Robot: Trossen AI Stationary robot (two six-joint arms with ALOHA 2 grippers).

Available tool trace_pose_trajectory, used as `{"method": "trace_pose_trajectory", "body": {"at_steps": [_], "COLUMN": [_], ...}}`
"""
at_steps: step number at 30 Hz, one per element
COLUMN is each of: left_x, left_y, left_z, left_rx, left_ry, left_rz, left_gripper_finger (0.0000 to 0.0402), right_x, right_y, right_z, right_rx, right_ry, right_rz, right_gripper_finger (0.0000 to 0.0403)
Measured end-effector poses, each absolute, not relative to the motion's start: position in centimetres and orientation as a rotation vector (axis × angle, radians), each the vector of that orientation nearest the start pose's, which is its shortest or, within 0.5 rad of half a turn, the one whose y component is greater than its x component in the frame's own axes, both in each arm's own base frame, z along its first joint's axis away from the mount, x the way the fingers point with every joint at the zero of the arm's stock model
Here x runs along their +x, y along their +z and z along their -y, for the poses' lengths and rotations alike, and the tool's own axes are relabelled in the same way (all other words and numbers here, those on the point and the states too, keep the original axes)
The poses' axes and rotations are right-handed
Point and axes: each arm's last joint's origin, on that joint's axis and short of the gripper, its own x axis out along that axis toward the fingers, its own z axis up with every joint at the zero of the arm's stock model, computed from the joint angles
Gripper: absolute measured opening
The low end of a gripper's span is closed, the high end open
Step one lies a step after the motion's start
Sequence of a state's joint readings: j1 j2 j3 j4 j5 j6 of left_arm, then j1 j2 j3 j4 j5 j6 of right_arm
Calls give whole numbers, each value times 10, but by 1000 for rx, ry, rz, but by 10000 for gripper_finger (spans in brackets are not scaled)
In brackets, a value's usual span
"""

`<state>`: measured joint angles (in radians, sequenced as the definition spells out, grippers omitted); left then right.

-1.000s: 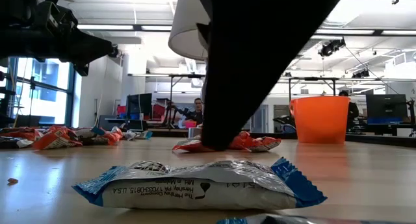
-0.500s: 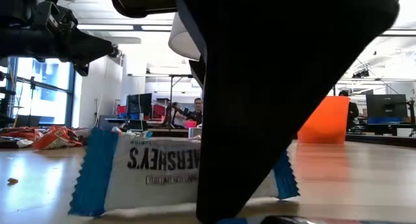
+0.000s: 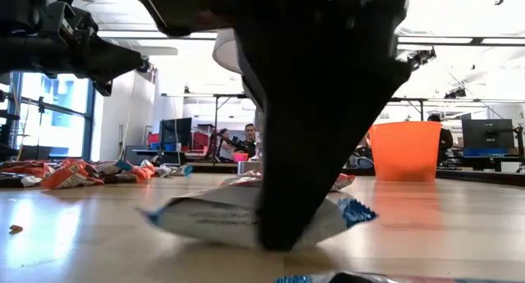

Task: Sort candy
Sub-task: Put the white chocolate bar into the orange bucket

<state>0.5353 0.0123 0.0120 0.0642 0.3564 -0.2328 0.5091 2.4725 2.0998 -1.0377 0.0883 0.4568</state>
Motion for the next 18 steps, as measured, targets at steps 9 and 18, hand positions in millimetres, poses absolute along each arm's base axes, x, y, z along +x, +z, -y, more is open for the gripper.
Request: {"method": "trace_pose_trajectory", "body": {"at_steps": [9,18], "left_x": [87,87], "left_y": [173,173], "left_z": [-40,-40], "left_rx": [-204,-204], "left_ry": [171,172], "left_rz": [79,78], "left_gripper_finger": [65,65], "right_x": [410,374], "right_y": [182,258], "right_z": [-204,-174], "right_rx": [-219,-264], "right_ry": [-178,-361], "right_rz": [-1468,-1450], "right_gripper_finger": [21,19]}}
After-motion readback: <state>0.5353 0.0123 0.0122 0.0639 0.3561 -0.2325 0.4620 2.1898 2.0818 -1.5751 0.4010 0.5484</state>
